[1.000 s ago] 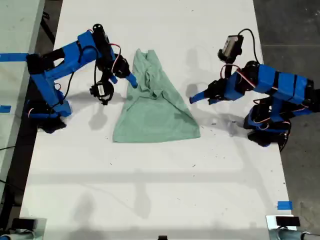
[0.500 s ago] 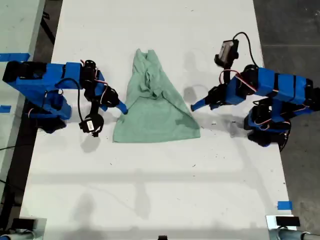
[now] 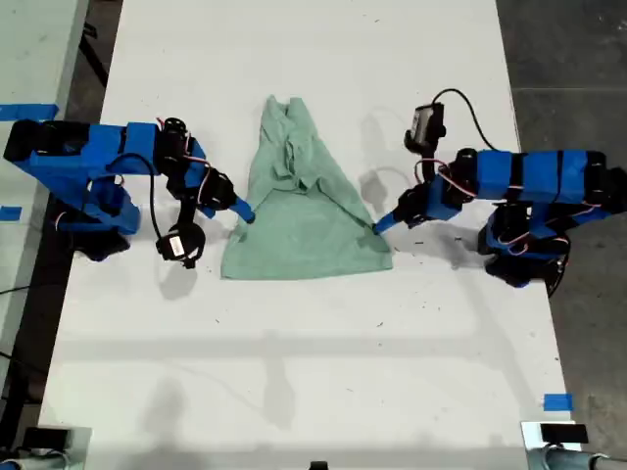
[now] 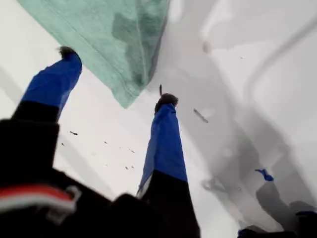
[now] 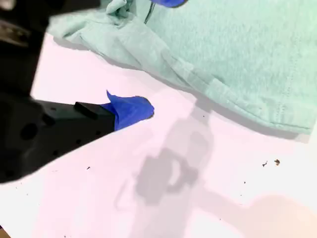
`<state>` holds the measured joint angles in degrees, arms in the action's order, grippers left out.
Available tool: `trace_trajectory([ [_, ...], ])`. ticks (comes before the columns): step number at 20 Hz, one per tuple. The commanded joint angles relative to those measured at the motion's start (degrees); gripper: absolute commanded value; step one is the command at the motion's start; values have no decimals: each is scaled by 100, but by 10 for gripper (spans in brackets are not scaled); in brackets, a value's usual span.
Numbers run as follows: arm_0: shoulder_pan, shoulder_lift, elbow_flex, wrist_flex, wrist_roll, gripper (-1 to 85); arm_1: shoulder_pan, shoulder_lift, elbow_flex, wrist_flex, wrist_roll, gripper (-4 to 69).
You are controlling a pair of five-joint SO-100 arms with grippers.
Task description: Fold tshirt
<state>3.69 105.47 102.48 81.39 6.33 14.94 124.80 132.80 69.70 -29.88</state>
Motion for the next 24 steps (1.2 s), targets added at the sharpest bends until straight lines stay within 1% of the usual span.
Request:
trace_trajectory([
  [1, 44, 44, -35, -114, 35, 269, 97, -633, 176, -914, -105, 278],
  [3, 35, 44, -35, -105, 44, 269, 62, -1292, 149, -1310, -88, 271],
  [6, 18, 44, -26, -105, 79, 267, 44, -2004, -123, -1600, -132, 229],
  [7, 18, 44, -26, -105, 79, 267, 44, -2153, -185, -1670, -141, 161],
  [8, 18, 44, -18, -105, 79, 267, 53, -2241, -211, -1740, -141, 61],
  [9, 18, 44, 0, -105, 79, 266, 70, -2268, -220, -1767, -141, 9],
  [10, 18, 44, 18, -105, 79, 266, 70, -2259, -220, -1775, -149, -18],
  [12, 18, 62, 62, -105, 79, 266, 53, -2171, -308, -1582, -141, -19],
  [16, 18, 62, 97, -132, 79, 267, -105, -1600, -1107, -343, -105, -21],
  [18, 9, 62, 114, -167, 97, 267, -272, -1441, -1723, -9, 79, -21],
  [20, 9, 62, 114, -193, 105, 266, -492, -1556, -2391, 9, 325, -21],
  [24, 26, 62, 114, -237, 105, 264, -888, -2487, -3568, -360, 949, -21],
])
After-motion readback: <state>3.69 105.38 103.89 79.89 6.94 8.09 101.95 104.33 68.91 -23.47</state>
